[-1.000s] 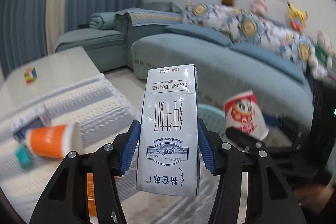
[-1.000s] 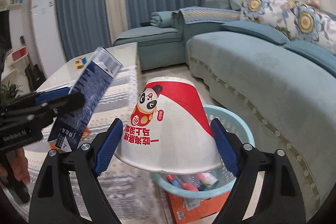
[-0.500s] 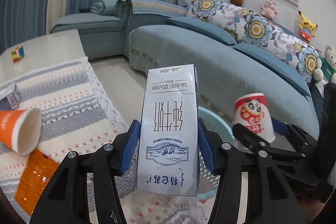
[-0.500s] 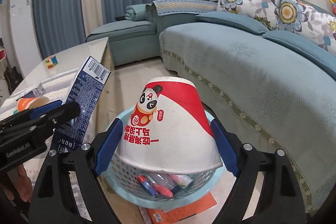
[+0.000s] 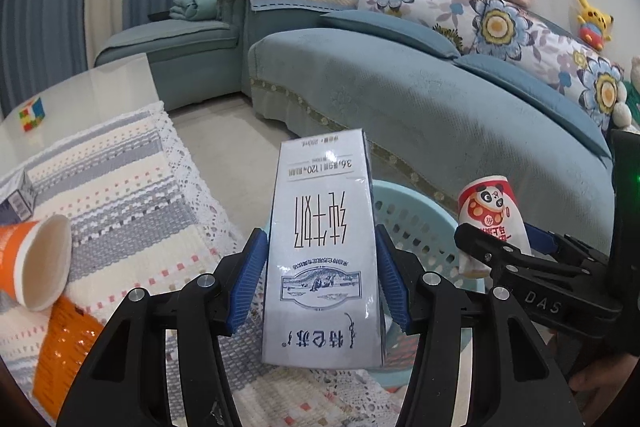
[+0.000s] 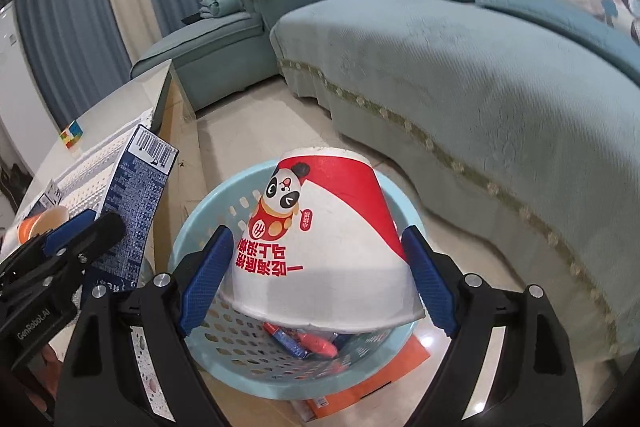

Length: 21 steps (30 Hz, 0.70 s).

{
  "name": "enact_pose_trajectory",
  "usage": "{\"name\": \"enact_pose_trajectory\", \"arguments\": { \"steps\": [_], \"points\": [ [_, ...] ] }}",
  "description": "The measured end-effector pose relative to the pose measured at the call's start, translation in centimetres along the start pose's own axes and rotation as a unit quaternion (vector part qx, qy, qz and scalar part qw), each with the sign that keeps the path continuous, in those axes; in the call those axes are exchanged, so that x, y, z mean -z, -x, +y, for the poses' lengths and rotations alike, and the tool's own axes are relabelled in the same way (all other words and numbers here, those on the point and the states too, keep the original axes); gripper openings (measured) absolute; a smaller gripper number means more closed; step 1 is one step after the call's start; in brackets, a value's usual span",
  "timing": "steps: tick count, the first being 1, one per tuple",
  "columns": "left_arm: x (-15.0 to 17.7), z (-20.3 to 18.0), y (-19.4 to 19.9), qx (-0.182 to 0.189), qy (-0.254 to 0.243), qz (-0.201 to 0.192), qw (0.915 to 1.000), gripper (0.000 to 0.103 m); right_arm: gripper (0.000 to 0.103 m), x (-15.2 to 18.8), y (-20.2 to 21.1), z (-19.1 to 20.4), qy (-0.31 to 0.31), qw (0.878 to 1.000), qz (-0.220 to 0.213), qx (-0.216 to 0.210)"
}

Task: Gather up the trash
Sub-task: 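Carry the panda cup and milk carton over the blue basket and open both tools, then return both tools to the table toward the orange foil packet and teal bag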

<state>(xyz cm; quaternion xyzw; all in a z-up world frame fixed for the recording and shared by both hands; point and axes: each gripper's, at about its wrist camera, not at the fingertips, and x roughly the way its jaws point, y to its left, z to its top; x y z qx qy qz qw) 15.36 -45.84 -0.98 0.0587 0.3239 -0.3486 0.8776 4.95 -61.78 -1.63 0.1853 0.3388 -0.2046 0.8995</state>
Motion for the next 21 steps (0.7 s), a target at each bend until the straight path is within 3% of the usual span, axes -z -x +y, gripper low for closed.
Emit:
{"name": "enact_pose_trajectory", "arguments": {
  "steps": [2, 6, 14, 21],
  "points": [
    [-0.1, 0.0, 0.1, -0.002, 0.000, -0.003, 1.0000, 0.052, 0.082, 0.3, -0.2, 0.0, -0.010, 1.000, 0.006, -0.004],
    [0.0, 0.5, -0.2, 0.000, 0.019, -0.006, 0.9998, 0.070, 0.082, 0.6, -1.4, -1.0, -0.048, 0.998, 0.032, -0.026],
    [0.3, 0.7, 0.1, 0.003, 0.029, -0.007, 0.9995, 0.071, 0.082, -0.1, -1.0, -1.9, -0.103, 0.992, 0.036, -0.064],
    [-0.3, 0.8, 2.6, 0.002, 0.009, -0.025, 0.9996, 0.072, 0.082, -1.2, 1.1, 0.7, -0.078, 0.992, 0.017, -0.096]
  ]
}}
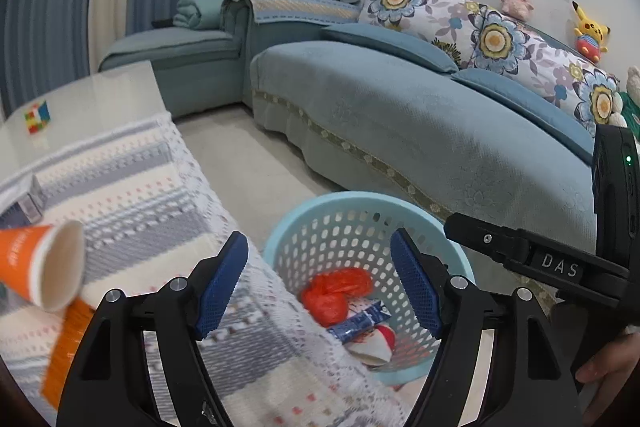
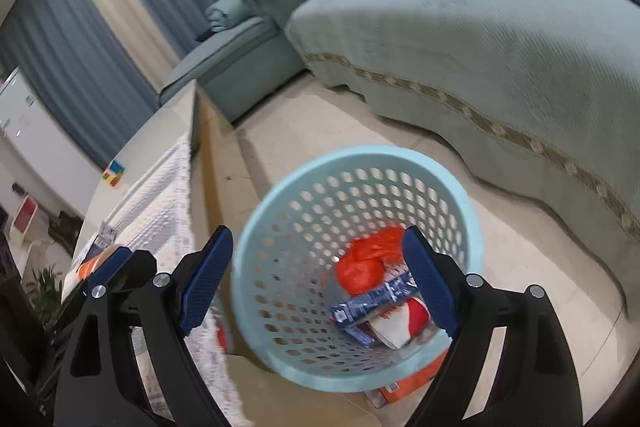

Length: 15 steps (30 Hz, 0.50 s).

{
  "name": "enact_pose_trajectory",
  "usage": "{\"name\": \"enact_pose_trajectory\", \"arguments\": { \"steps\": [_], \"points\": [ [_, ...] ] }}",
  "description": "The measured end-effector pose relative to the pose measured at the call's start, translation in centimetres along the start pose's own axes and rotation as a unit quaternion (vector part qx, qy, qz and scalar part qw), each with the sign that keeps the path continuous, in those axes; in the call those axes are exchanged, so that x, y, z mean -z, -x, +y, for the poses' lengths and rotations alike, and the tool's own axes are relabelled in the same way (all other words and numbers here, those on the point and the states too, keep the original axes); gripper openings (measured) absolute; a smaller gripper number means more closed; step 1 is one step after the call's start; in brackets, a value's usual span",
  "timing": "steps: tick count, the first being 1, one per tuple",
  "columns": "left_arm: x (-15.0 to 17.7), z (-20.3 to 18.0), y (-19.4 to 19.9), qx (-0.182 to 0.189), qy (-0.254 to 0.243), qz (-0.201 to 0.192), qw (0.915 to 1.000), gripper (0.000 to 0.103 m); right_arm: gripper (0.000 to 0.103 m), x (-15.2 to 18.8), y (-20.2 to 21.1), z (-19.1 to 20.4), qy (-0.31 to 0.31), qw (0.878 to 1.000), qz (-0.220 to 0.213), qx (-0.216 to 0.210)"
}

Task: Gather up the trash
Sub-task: 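Return both tools to the table toward the orange foil packet and teal bag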

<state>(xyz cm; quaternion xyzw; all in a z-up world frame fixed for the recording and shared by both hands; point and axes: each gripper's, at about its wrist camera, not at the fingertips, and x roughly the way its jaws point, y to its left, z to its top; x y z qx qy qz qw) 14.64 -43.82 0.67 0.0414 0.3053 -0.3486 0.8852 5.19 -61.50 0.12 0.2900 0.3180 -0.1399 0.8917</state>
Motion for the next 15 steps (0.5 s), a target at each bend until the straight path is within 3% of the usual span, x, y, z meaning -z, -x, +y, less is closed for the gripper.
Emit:
{"name": "enact_pose_trajectory", "arguments": {
  "steps": [6, 8, 10, 13, 15],
  "points": [
    [-1.0, 4.1, 4.3, -0.026, 0.037, -0.025, 0.9987, 0.076, 0.088, 0.2, 0.4, 3.9, 0.047, 0.999, -0.008, -0.002],
    [-1.6, 6.2, 6.4, -0.033, 0.061, -0.037, 0.9969, 0.086, 0.094, 0.2, 0.5, 5.0, 0.054, 0.998, -0.008, -0.011],
    [-2.3, 8.6, 8.5, -0.057, 0.097, -0.044, 0.9927, 0.095, 0.095, 0.4, 0.7, 6.5, 0.067, 0.998, -0.014, -0.010],
    [-3.3, 13.5, 12.8, -0.102, 0.159, -0.053, 0.9806, 0.096, 0.095, 0.9, 0.7, 8.5, 0.090, 0.996, -0.015, -0.013],
    [-3.4, 15.9, 15.1, -0.129, 0.172, -0.057, 0.9748, 0.096, 0.095, 1.5, 0.3, 10.0, 0.109, 0.994, -0.009, -0.009]
  ]
}}
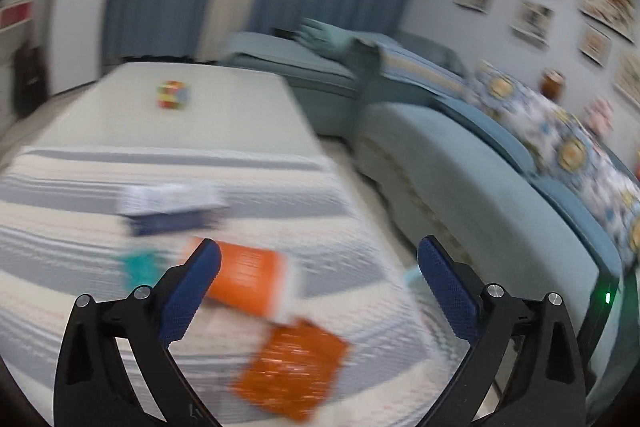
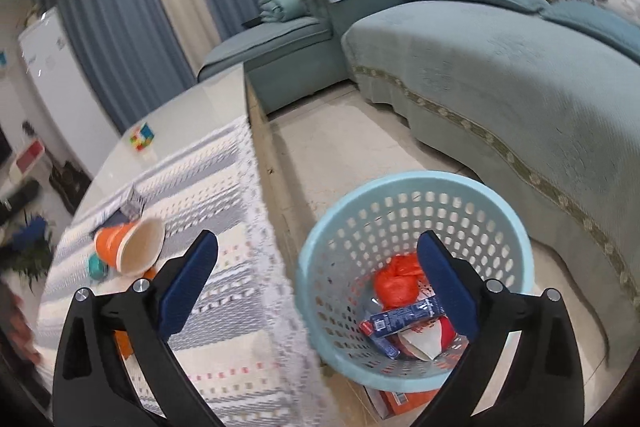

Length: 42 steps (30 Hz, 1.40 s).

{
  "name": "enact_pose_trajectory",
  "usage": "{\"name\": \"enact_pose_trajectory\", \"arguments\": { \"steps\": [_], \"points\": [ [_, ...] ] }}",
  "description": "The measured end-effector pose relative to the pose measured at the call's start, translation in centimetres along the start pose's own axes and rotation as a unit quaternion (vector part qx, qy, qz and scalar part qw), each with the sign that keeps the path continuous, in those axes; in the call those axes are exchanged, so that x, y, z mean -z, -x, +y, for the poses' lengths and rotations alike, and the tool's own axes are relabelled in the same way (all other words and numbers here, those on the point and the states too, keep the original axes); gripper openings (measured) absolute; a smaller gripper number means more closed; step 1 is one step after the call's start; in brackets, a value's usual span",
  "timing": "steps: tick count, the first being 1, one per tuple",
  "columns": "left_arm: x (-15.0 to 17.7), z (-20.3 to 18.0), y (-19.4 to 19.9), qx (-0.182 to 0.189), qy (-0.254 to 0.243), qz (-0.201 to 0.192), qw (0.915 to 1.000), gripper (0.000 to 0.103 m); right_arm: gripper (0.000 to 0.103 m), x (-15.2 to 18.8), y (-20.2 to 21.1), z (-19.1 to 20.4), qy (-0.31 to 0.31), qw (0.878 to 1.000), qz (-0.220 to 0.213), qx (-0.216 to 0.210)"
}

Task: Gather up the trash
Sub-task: 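Return both tools to the table toward the orange foil packet and teal bag, then grasp the orange foil packet with the right tool while the left tool grasps the teal bag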

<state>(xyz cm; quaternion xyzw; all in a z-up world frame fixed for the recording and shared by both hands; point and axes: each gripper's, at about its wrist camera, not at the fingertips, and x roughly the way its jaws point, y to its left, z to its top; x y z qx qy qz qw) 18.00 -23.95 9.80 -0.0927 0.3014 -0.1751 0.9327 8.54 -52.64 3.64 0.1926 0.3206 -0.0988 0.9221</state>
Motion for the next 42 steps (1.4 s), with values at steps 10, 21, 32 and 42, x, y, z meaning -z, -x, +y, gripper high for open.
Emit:
{"name": "enact_pose_trajectory", "arguments": {
  "steps": [10, 21, 32, 42],
  "points": [
    [-0.9, 10.9, 2.1, -0.135, -0.053, 0.052, 0.9881, 0.096, 0.095, 3.0, -1.6, 11.5, 0.153, 0.986, 0.027, -0.064],
    [3.2, 14.4, -1.2, -0.156, -0.058, 0.125, 0.9780, 0.096, 0.095, 7.6, -3.5, 21.2, 0.258, 0.957, 0.081, -0.100],
    [5.3, 14.5, -5.0, -0.149, -0.056, 0.161, 0.9740, 0.095, 0.095, 8.5, -6.4, 22.2, 0.243, 0.962, 0.110, -0.059],
    [5.9, 12.5, -8.1, -0.143, -0.062, 0.142, 0.9777, 0.095, 0.095, 8.8, -8.5, 20.7, 0.235, 0.962, 0.140, -0.020]
  ]
}}
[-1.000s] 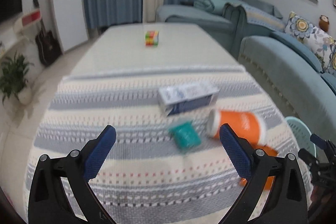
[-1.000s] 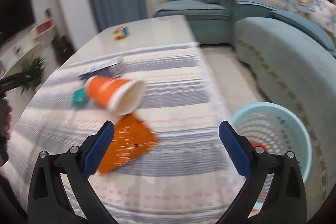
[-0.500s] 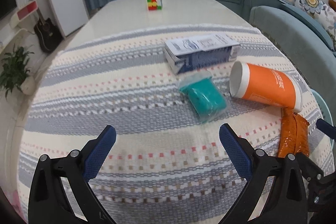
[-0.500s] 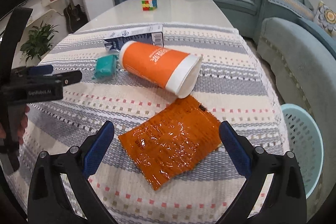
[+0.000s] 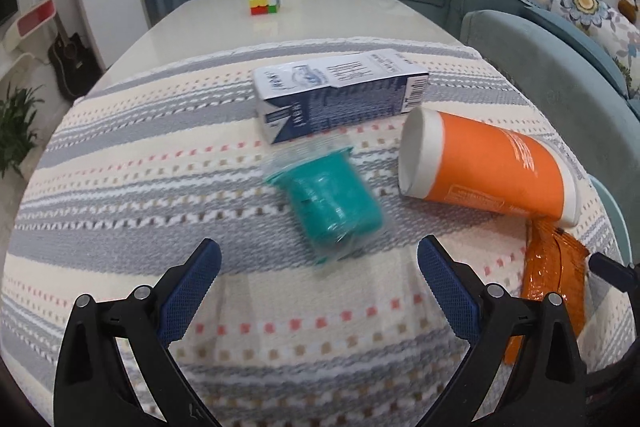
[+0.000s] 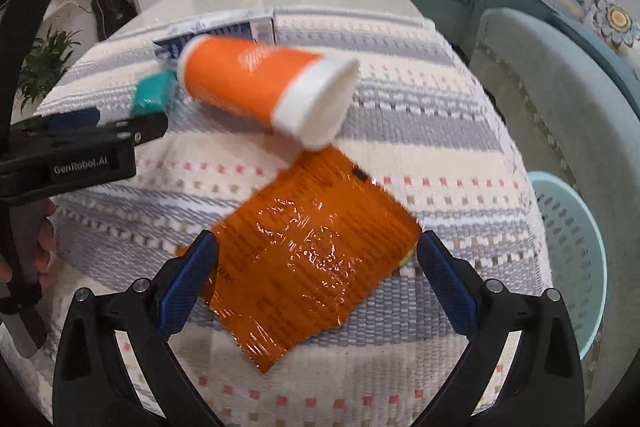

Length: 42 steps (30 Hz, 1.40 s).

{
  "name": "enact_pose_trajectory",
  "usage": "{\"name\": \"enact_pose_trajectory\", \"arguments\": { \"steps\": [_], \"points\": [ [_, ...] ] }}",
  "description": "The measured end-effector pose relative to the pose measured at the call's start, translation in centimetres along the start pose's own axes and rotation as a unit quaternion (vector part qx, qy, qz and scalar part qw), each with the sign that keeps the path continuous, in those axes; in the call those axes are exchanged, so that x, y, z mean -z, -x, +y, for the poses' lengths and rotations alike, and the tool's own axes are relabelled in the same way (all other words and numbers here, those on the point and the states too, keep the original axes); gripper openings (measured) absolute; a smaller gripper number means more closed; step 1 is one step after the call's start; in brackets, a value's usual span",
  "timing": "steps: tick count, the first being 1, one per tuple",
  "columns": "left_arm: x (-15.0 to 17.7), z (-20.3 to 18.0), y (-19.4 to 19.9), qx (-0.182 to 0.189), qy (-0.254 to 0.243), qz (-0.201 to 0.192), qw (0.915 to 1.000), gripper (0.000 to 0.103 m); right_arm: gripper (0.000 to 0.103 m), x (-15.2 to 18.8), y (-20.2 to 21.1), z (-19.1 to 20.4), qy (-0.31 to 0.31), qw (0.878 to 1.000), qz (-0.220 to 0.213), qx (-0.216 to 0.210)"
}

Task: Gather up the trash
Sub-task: 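Grasp the orange foil packet with the right tool while the left tool grasps the teal bag, then carry the orange packet and teal bag over the blue basket and open the right tool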

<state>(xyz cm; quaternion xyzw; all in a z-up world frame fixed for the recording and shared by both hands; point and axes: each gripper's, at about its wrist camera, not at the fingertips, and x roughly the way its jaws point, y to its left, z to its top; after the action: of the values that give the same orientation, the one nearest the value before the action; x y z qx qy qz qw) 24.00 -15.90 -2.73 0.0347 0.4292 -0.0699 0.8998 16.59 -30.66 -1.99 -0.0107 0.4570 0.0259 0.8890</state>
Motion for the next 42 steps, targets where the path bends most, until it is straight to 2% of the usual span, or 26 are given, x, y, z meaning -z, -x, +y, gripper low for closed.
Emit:
{"name": "enact_pose_trajectory", "arguments": {
  "steps": [2, 8, 10, 14, 22, 27, 29, 31, 32, 33, 34, 35, 36, 38, 42],
  "points": [
    [-0.4, -0.5, -0.7, -0.012, -0.004, -0.005, 0.9999, 0.095, 0.095, -0.2, -0.2, -0.3, -0.013, 1.000, 0.001, -0.007],
    [-1.4, -1.2, -1.8, 0.007, 0.013, 0.002, 0.9999, 0.095, 0.095, -0.7, -0.9, -0.5, -0.039, 0.999, 0.001, -0.006],
    [-1.7, -1.3, -2.6, 0.000, 0.017, 0.017, 0.9997, 0.095, 0.095, -0.8, -1.0, -0.2, -0.039, 0.999, 0.001, 0.000],
    [-2.5, -0.7, -3.4, -0.002, 0.039, 0.019, 0.9991, 0.094, 0.095, -1.2, -1.4, 0.2, -0.048, 0.999, 0.003, 0.017],
    [-3.2, -1.0, -3.9, -0.010, 0.033, 0.022, 0.9992, 0.095, 0.095, -1.2, -1.3, -0.3, -0.088, 0.995, 0.020, 0.033],
    [-2.9, -0.9, -3.9, -0.011, 0.033, 0.020, 0.9992, 0.095, 0.096, -0.7, -1.2, 0.9, -0.111, 0.992, 0.017, 0.064],
    [-2.8, -0.7, -3.7, -0.013, 0.039, 0.015, 0.9990, 0.088, 0.097, -0.7, -1.4, 1.2, -0.116, 0.991, 0.011, 0.067],
    [-2.7, 0.0, -3.3, -0.028, 0.056, 0.005, 0.9980, 0.067, 0.097, -1.1, -1.7, 1.5, -0.105, 0.993, 0.004, 0.059],
    [-2.7, 0.3, -3.2, -0.031, 0.062, 0.002, 0.9976, 0.061, 0.092, -1.2, -1.8, 1.6, -0.097, 0.994, 0.003, 0.056],
    [-2.7, 0.6, -3.1, -0.033, 0.070, -0.002, 0.9970, 0.047, 0.084, -1.3, -1.8, 1.6, -0.094, 0.994, -0.002, 0.050],
    [-2.6, 0.9, -3.0, -0.036, 0.078, -0.005, 0.9963, 0.036, 0.036, -1.4, -1.4, 1.6, -0.092, 0.995, -0.012, 0.047],
    [-2.6, 1.3, -2.8, -0.030, 0.087, -0.009, 0.9957, 0.036, 0.005, -1.6, -0.9, 1.6, -0.093, 0.994, -0.027, 0.046],
    [-2.6, 1.6, -2.7, -0.017, 0.095, -0.013, 0.9953, 0.035, 0.000, -1.7, -0.7, 1.4, -0.103, 0.993, -0.029, 0.040],
    [-2.4, 2.2, -2.4, -0.001, 0.107, -0.020, 0.9941, 0.034, 0.000, -1.7, -0.4, 0.6, -0.131, 0.991, -0.035, 0.004],
    [-2.2, 3.1, -2.2, 0.020, 0.122, -0.024, 0.9921, 0.033, 0.000, -2.0, 1.1, 0.2, -0.133, 0.988, -0.065, -0.035]
  ]
}}
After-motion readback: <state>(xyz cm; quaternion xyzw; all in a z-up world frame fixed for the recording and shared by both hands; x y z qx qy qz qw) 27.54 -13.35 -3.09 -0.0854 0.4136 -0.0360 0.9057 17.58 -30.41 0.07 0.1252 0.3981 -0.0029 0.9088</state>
